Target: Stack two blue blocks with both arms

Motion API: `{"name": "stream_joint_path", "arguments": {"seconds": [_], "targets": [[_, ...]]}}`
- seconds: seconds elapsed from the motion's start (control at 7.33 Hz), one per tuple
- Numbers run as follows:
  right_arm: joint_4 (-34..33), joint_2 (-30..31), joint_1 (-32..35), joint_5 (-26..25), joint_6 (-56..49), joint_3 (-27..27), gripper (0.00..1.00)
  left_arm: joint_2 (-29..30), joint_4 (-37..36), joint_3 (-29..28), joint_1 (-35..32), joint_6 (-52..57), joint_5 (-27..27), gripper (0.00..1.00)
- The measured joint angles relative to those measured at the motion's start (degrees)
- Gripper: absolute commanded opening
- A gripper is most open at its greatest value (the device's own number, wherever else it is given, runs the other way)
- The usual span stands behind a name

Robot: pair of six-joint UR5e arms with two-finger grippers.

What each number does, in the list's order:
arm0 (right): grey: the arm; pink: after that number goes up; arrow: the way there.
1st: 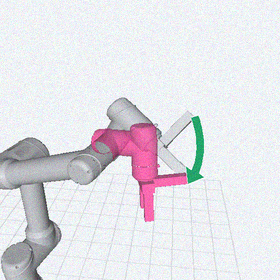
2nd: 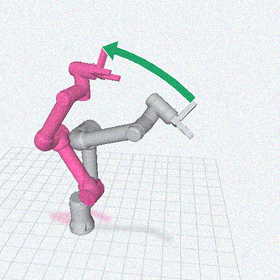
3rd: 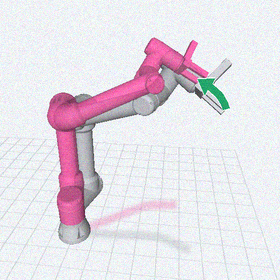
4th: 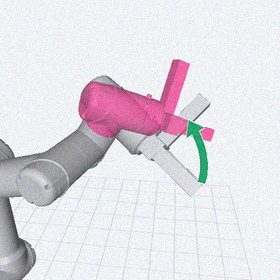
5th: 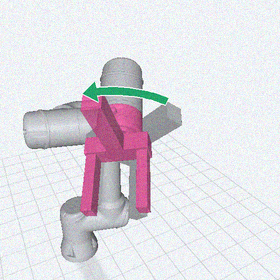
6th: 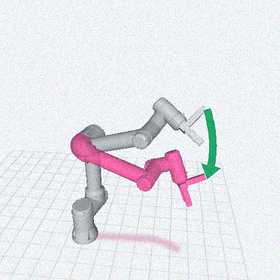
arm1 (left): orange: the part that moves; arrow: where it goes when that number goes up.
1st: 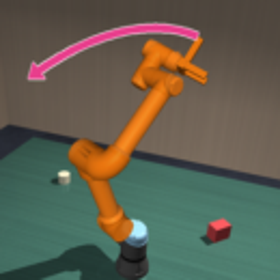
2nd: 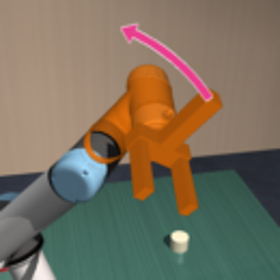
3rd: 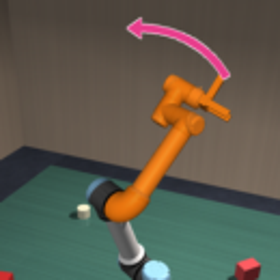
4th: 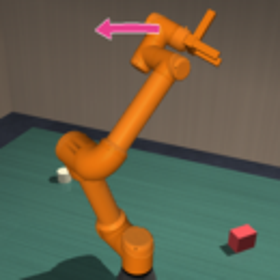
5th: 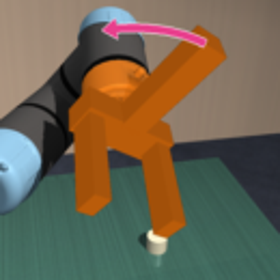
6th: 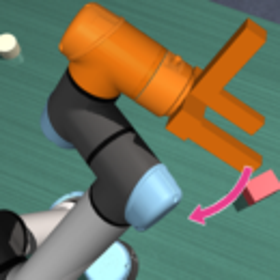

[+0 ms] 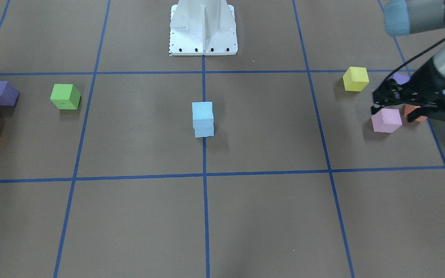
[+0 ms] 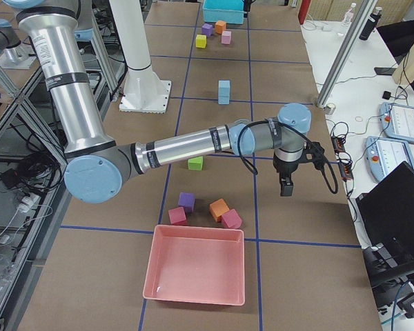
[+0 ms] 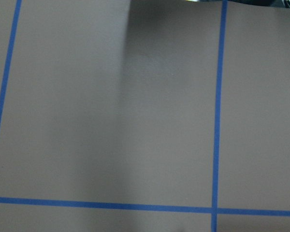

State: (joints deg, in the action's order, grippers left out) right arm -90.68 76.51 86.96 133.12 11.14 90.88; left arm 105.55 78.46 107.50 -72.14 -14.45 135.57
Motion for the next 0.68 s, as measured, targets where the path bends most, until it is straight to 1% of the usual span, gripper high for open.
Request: {"name": "stream_joint_path", "arguments": {"seconds": [0.27,0.41,0.55,0.68], "targets": [[-0.10,8.78,1.66,1.27,-0.37,6.69,1.00,-8.24,0.53,-1.82,-6.85,10.84,0.36,0.99],[-0.11,12.79,1.97,1.31,-0.39,10.30,1.00,-10.80,0.68,-2.88,-9.03,13.82,0.35,0.99],[-0.11,15.63,2.10,1.29,-0.36,12.80,1.00,-13.37,0.81,-4.05,-10.44,16.93,0.37,0.99],[-0.09,17.08,2.12,1.23,-0.34,14.05,1.00,-16.49,1.47,-4.65,-11.32,19.70,0.41,0.99]]}}
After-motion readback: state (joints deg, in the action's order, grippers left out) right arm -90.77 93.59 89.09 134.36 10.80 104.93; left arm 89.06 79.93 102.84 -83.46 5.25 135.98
